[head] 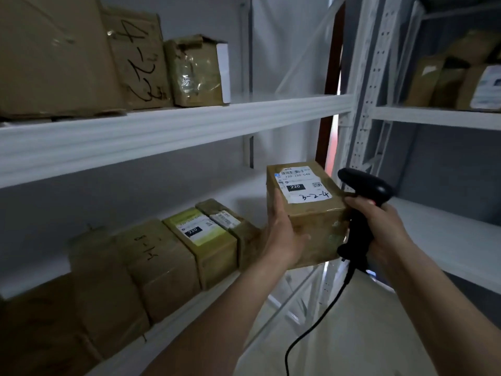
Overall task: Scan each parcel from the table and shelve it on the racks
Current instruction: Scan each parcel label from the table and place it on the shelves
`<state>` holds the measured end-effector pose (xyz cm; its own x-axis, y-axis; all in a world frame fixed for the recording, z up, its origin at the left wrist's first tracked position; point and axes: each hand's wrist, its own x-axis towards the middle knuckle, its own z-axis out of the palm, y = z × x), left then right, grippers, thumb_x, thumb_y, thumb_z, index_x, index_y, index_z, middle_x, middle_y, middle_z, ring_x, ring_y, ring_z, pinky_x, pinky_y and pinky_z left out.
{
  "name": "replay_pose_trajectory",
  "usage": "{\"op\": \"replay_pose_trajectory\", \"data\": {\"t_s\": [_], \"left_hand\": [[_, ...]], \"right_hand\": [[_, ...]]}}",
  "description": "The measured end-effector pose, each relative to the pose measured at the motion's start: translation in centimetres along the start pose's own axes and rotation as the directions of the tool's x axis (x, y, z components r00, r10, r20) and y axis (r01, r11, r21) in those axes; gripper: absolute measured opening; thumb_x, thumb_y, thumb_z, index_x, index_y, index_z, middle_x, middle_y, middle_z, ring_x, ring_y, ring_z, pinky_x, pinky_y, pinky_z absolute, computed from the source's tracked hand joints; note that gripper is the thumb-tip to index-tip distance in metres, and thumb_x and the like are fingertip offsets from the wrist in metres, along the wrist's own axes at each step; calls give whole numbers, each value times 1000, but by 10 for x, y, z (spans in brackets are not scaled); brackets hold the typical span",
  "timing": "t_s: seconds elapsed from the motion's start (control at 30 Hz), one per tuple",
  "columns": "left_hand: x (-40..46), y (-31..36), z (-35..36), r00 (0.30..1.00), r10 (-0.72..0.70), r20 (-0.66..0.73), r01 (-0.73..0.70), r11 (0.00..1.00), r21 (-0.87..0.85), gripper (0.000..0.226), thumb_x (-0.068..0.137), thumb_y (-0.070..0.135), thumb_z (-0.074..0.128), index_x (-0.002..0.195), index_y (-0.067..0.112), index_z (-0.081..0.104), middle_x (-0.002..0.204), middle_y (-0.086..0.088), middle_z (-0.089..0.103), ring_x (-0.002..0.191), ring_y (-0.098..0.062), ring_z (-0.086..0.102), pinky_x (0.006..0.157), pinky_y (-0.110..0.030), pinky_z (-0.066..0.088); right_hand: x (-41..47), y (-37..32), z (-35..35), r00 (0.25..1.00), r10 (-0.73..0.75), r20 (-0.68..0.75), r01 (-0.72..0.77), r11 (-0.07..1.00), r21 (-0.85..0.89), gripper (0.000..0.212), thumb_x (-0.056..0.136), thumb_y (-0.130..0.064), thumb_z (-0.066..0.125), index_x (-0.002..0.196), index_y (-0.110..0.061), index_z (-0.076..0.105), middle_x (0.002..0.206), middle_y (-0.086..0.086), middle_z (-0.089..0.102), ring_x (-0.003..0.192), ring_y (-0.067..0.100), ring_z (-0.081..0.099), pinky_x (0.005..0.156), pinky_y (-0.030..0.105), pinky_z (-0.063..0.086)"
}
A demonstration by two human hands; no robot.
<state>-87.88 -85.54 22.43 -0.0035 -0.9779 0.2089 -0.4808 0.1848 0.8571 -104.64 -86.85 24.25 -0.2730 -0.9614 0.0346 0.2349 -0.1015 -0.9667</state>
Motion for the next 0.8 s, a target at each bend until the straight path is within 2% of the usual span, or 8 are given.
{"op": "replay_pose_trajectory", "data": {"t_s": [0.13,0.27,0.33,0.4,0.53,0.6,0.7,0.8], "left_hand": [[29,-13,5,997,-60,-51,63,996,62,104,88,11,67,150,44,-9,151,6,36,127,-18,48,105,-37,42],[56,-28,2,985,-129,-113,154,956,249,91,93,26,63,154,30,-3,152,-2,33,128,-25,46,107,-43,40],[67,-34,-1,971,-158,-178,208,929,307,89,93,29,63,155,26,-1,152,-4,33,129,-27,44,108,-44,39],[75,-40,-3,956,-170,-241,248,905,345,87,93,31,62,155,24,2,152,-7,32,133,-29,39,111,-46,35],[88,-46,-8,925,-220,-310,353,797,490,85,96,35,51,154,16,-8,160,-12,16,147,-32,17,121,-44,3],[93,-46,-8,909,-218,-355,393,731,557,84,99,37,47,153,10,-11,160,-17,15,148,-32,13,121,-42,-4],[96,-46,-5,872,-179,-456,457,632,626,83,98,38,51,153,5,-2,156,-19,25,145,-32,20,122,-43,-1],[98,-45,-3,850,-160,-501,482,618,621,83,95,38,57,153,9,4,150,-18,30,137,-32,31,120,-43,14]], "right_hand": [[42,11,16,998,36,48,-36,999,3,26,83,-15,70,108,-9,67,97,13,70,89,29,67,85,46,54],[83,32,40,991,69,110,-73,997,29,5,83,-10,70,85,-15,70,68,0,72,62,14,68,59,29,55],[102,43,54,979,121,165,-130,991,44,4,83,-11,71,86,-12,70,64,-2,72,55,12,67,49,24,54],[119,53,65,960,169,224,-183,982,43,7,83,-12,71,89,-10,70,64,-2,72,54,12,66,47,22,52],[143,66,85,917,229,327,-257,965,45,7,83,-13,72,89,-10,70,72,1,71,60,14,66,50,22,53],[150,71,93,895,246,372,-283,958,46,11,82,-13,73,92,-9,70,76,1,70,61,14,65,52,22,53],[158,76,100,870,254,422,-296,954,37,15,83,-14,73,96,-10,69,74,1,69,60,14,64,54,24,53],[159,77,102,855,235,463,-280,960,30,11,83,-15,72,94,-13,69,65,-3,71,58,11,67,55,26,53]]}}
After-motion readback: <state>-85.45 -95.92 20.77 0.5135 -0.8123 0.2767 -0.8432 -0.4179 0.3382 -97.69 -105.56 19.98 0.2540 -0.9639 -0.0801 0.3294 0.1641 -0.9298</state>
